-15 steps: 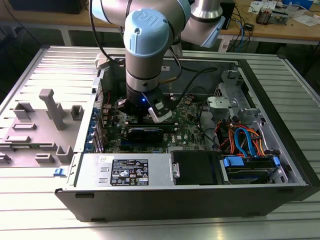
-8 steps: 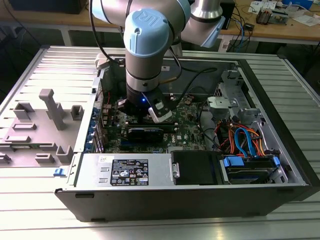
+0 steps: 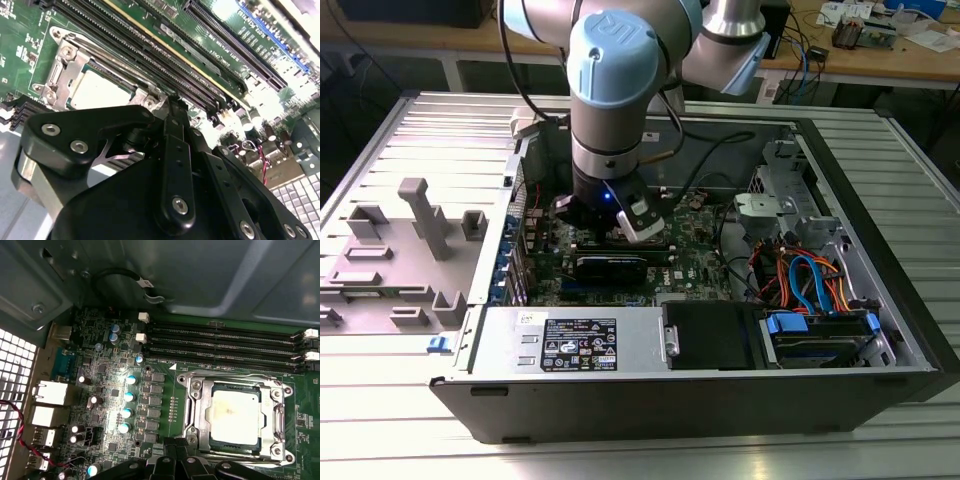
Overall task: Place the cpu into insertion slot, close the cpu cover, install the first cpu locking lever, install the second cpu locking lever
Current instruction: 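Install the second cpu locking lever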
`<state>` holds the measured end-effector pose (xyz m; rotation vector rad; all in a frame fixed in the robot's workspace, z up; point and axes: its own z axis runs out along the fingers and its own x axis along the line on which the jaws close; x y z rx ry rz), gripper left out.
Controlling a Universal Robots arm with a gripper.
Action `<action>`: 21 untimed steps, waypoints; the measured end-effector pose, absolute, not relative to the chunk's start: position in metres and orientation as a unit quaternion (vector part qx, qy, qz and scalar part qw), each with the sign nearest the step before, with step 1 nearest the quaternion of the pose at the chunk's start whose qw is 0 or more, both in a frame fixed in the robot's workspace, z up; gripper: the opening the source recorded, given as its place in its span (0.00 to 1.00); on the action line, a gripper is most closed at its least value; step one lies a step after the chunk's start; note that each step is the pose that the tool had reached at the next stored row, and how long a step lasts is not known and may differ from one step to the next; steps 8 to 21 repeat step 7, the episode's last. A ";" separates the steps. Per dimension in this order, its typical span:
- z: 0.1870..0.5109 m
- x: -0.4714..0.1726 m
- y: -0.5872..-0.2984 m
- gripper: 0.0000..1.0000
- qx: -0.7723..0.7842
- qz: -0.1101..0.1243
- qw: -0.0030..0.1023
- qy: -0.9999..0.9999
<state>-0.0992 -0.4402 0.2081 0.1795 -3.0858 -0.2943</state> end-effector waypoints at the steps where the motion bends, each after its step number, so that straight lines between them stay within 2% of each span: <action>1: 0.210 -0.099 -0.440 0.11 0.058 -0.095 0.018 -0.994; 21: 0.210 -0.099 -0.440 0.11 0.058 -0.095 0.018 -0.994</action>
